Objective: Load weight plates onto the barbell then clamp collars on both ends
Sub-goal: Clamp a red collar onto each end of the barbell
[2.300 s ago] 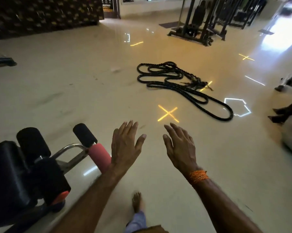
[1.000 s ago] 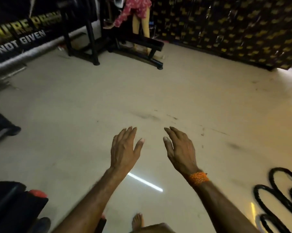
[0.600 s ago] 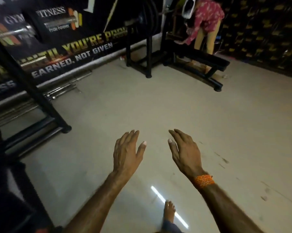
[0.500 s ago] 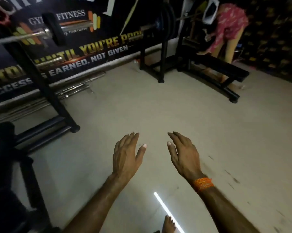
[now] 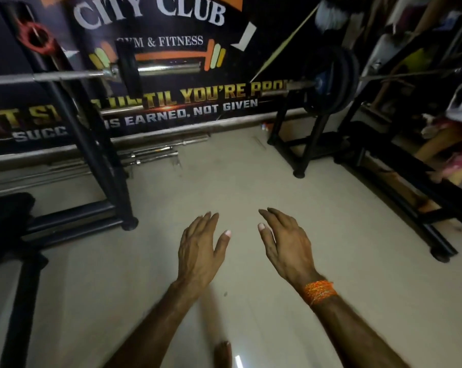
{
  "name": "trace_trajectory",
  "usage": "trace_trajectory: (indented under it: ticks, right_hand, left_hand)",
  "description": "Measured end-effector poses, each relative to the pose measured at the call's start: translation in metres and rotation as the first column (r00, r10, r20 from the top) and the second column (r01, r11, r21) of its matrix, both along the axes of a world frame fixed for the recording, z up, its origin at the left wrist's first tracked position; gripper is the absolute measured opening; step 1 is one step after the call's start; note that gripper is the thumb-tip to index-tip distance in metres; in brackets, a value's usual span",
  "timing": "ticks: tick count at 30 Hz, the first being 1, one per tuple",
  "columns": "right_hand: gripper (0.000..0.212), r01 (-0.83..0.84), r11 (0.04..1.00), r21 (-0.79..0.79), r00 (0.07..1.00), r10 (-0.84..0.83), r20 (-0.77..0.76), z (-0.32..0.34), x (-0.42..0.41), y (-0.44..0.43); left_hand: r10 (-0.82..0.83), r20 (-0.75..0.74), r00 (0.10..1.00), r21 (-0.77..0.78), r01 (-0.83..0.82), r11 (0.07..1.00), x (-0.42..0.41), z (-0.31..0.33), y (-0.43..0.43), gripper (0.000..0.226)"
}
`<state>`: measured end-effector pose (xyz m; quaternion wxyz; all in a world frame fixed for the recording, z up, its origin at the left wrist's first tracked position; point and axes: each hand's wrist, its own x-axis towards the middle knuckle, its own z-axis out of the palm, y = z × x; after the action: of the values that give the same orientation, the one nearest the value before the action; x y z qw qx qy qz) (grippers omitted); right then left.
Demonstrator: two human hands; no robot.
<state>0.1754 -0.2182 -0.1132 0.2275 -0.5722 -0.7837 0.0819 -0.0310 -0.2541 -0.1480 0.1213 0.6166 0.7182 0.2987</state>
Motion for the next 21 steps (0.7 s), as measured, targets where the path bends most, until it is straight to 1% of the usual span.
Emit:
trace_trajectory:
  ticks: [3,6,9,12,15,18,21]
  right_hand:
    - [0.051,-0.027,1.0,0.014,1.0,0.027,0.009,0.008,0.003,0.081]
    - [0.05,-0.027,1.0,-0.003,0.999,0.027,-0.039,0.011,0.003,0.16]
    - [0.05,-0.085,0.996,-0.004,0.995,0.085,-0.046,0.006,-0.003,0.24]
    - [0.051,-0.186,0.983,-0.01,0.982,0.185,-0.045,0.0,-0.014,0.33]
    - [0.053,-0.277,0.961,0.001,0.957,0.276,-0.087,0.004,-0.029,0.414]
    - [0.048,-0.402,0.915,0.032,0.912,0.403,-0.079,0.017,-0.047,0.492]
    - [0.053,-0.509,0.86,0.039,0.854,0.511,-0.1,0.032,-0.073,0.567]
  left_hand:
    - [0.0,-0.019,1.0,0.013,0.0,1.0,0.004,0.012,0.081,0.065]
    - [0.014,-0.035,0.999,0.028,-0.013,1.0,0.003,0.023,0.155,0.064]
    - [0.059,-0.054,0.997,0.035,-0.057,0.998,-0.004,0.025,0.225,0.063]
    - [0.163,-0.074,0.984,0.071,-0.158,0.985,-0.011,0.025,0.295,0.067]
    - [0.278,-0.096,0.956,0.083,-0.27,0.959,-0.017,0.03,0.357,0.067]
    - [0.398,-0.104,0.912,0.084,-0.39,0.917,-0.021,0.045,0.413,0.066]
    - [0.484,-0.102,0.869,0.105,-0.475,0.874,-0.034,0.061,0.465,0.068]
